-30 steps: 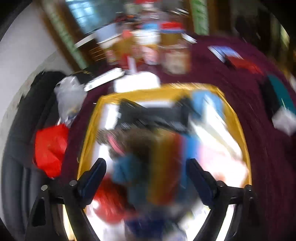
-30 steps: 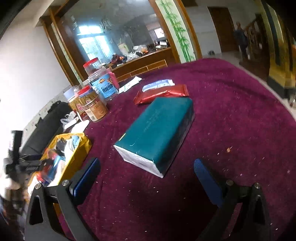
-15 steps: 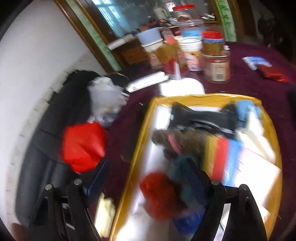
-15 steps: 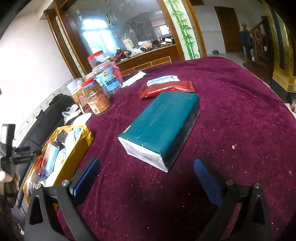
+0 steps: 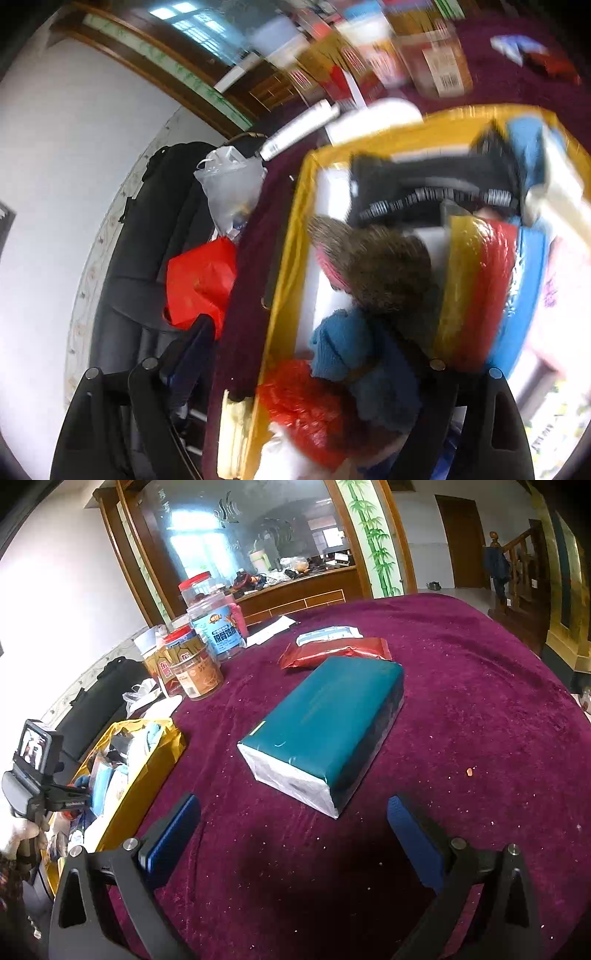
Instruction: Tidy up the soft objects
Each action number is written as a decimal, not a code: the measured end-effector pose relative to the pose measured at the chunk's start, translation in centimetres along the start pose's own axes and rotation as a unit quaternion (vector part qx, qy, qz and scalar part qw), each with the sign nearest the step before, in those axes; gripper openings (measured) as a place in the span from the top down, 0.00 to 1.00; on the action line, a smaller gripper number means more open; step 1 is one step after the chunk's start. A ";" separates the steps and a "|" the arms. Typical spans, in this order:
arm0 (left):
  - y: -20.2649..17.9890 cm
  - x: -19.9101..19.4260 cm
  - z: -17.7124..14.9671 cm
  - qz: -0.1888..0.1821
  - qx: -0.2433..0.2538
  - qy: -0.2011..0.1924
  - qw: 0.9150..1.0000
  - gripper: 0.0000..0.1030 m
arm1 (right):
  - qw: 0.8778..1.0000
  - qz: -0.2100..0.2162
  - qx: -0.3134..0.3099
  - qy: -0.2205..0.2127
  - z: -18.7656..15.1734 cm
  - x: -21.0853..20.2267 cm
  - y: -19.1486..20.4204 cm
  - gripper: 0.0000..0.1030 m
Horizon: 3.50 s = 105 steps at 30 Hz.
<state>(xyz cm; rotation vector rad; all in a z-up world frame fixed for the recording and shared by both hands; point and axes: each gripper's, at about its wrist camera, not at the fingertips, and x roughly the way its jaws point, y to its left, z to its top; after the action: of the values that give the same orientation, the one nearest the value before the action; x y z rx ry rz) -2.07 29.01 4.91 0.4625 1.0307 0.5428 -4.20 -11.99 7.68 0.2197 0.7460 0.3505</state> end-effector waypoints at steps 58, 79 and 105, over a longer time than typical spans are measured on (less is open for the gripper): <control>5.7 -13.3 -16.9 -0.204 -0.357 -0.155 0.898 0.00 | 0.966 0.017 -0.257 0.028 -11.0 -4.2 23.0 0.02; 5.0 -11.9 -16.6 -0.204 -0.346 -0.134 0.906 0.00 | 0.960 0.017 -0.273 0.064 -11.4 -2.1 23.6 0.02; 3.7 -11.1 -15.8 -0.217 -0.332 -0.111 0.911 0.00 | 0.963 0.016 -0.258 0.076 -11.0 -1.3 22.6 0.02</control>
<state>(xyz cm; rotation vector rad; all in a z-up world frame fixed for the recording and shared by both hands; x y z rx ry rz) -21.38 26.71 7.63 -0.3042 0.6412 0.3943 -18.00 9.07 7.76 -0.2900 0.7775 0.5847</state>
